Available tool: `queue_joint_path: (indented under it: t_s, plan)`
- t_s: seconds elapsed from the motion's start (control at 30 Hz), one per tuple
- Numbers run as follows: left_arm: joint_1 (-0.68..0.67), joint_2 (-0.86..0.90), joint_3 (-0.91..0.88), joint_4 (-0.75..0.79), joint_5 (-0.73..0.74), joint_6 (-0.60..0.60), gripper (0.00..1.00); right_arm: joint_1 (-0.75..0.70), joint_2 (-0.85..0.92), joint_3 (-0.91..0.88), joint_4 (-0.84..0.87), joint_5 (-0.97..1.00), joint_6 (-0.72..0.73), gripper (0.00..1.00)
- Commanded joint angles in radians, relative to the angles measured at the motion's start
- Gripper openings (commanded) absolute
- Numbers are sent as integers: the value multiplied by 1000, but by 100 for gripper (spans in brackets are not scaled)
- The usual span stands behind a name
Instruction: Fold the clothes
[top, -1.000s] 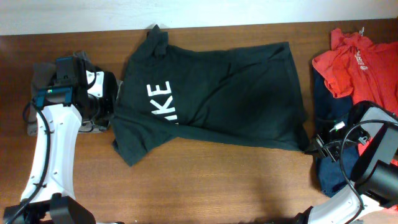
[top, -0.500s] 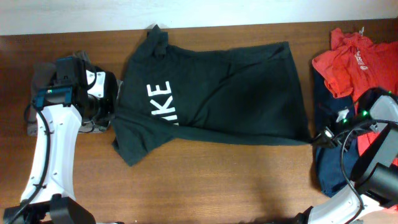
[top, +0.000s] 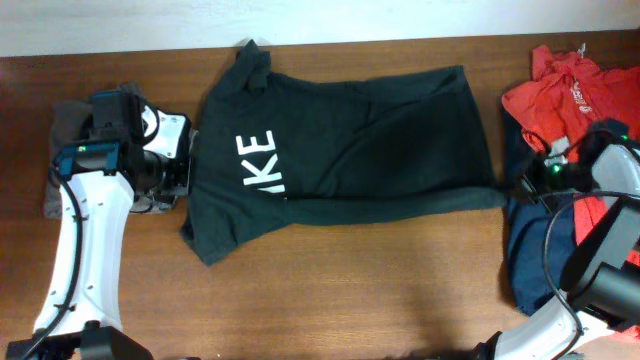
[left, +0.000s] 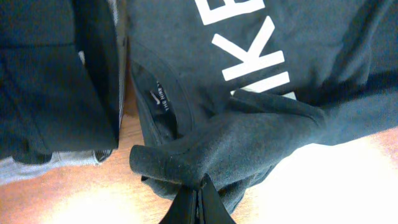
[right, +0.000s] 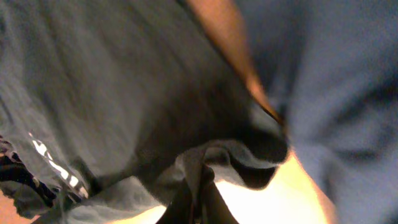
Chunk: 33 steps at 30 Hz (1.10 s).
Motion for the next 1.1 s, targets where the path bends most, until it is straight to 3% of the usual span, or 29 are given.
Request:
queue_joint_path:
  t_s: [0.0, 0.23, 0.57, 0.83, 0.87, 0.9, 0.93, 1.0, 1.07]
  plan:
    - [-4, -22, 19, -1, 3, 66, 0, 63, -7, 14, 78, -31, 90, 4]
    - [-4, -21, 0, 6, -110, 66, 1, 95, -7, 14, 268, 0, 175, 4]
    - [-3, -3, -3, 87, -93, 66, 0, 106, -7, 12, 405, 3, 162, 5]
    - [-4, 92, -4, 113, -88, 65, 1, 133, -2, 12, 412, 33, 163, 6]
    - [-4, 96, -4, 122, -88, 64, 1, 133, -2, 12, 412, 33, 163, 9]
    - [-4, 98, -4, 135, -88, 60, 2, 133, -2, 12, 412, 33, 163, 21]
    - [-4, 98, -4, 148, -88, 58, 8, 132, -2, 12, 412, 33, 163, 40]
    - [-4, 94, 1, 155, -89, 40, 27, 130, -2, 12, 411, 33, 162, 66]
    - [-2, 87, 17, 140, -82, -31, 39, 130, -2, 12, 407, 33, 162, 73]
